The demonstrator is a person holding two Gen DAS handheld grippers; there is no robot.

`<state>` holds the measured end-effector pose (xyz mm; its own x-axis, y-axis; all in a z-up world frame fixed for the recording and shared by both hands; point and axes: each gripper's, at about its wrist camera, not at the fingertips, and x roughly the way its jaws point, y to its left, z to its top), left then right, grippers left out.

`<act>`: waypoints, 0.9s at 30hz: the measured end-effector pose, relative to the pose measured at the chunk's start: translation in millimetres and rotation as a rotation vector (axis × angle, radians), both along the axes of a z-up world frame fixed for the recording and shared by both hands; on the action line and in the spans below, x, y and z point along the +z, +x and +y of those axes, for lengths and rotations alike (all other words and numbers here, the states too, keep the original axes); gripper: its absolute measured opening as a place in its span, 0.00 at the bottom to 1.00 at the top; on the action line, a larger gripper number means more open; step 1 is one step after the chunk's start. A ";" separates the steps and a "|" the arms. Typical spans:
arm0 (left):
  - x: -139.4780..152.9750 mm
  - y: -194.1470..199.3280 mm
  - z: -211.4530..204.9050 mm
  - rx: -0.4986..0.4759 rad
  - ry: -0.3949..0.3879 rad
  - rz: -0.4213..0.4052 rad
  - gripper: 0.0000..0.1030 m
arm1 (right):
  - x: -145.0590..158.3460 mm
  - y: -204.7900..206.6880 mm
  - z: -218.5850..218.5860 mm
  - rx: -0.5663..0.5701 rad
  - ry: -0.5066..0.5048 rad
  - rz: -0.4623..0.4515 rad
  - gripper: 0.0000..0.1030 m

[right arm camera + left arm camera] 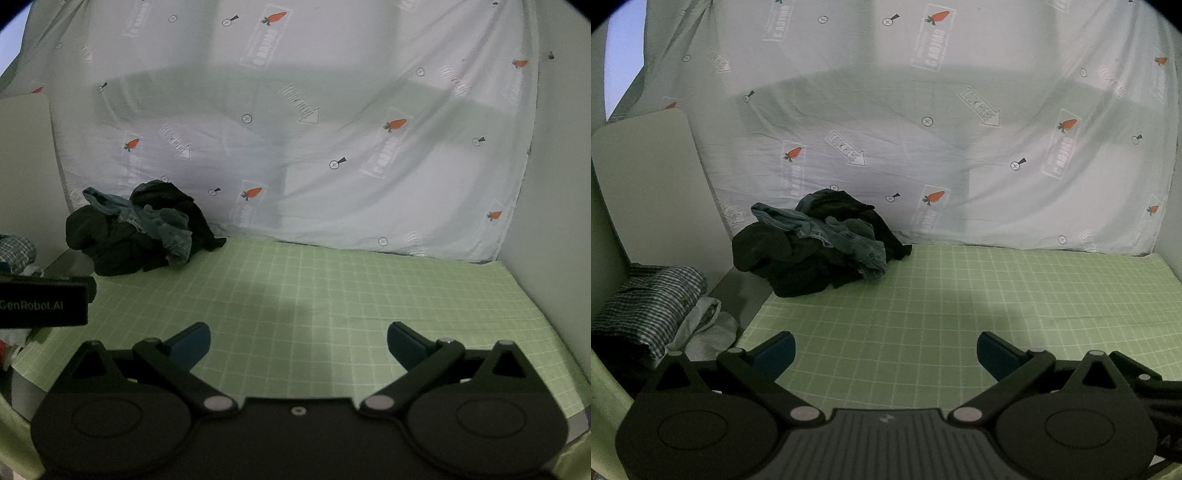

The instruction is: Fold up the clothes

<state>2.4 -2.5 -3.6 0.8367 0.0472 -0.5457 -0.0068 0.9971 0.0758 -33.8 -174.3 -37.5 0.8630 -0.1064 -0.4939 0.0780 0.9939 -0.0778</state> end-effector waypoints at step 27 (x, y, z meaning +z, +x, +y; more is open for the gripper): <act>-1.0 -1.1 -4.2 0.000 -0.001 0.000 1.00 | 1.4 -5.1 -2.0 -0.005 -0.001 -0.006 1.00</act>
